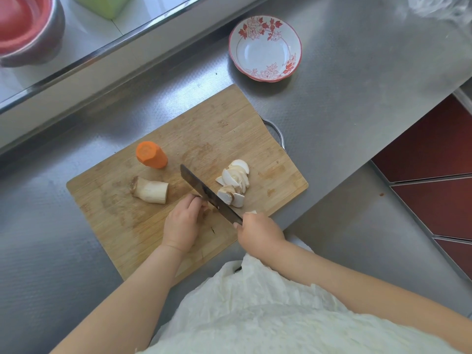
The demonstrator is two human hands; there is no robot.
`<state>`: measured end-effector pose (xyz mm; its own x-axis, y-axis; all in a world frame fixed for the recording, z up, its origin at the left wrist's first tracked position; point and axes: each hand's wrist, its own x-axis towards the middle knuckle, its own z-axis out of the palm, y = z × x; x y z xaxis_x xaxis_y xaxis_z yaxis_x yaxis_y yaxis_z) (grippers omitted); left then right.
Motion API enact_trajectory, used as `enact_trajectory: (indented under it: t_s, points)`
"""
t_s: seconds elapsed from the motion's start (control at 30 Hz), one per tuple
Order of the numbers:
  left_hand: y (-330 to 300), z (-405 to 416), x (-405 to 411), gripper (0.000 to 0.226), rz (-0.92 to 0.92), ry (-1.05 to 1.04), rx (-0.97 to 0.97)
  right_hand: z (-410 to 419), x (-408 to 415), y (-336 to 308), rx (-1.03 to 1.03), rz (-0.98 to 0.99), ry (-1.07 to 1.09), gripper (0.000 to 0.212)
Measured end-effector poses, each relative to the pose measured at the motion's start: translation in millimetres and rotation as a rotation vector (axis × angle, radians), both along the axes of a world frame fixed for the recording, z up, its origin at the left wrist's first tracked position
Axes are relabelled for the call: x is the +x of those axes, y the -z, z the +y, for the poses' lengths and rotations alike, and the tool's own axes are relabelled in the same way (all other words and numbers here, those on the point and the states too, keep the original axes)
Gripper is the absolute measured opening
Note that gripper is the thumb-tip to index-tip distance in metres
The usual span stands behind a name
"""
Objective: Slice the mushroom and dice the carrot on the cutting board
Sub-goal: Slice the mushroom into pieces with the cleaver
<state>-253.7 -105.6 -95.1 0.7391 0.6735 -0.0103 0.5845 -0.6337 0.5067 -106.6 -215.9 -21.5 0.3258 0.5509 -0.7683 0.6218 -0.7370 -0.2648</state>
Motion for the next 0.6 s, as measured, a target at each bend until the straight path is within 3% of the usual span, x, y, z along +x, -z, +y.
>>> enact_trajectory:
  t_s: [0.13, 0.6]
  points:
    - [3, 1, -2, 0.025, 0.007, 0.017, -0.005, -1, 5, -5, 0.042, 0.038, 0.059, 0.033]
    - [3, 3, -1, 0.016, 0.012, 0.033, 0.042, -3, 12, -37, 0.076, -0.019, -0.066, 0.027]
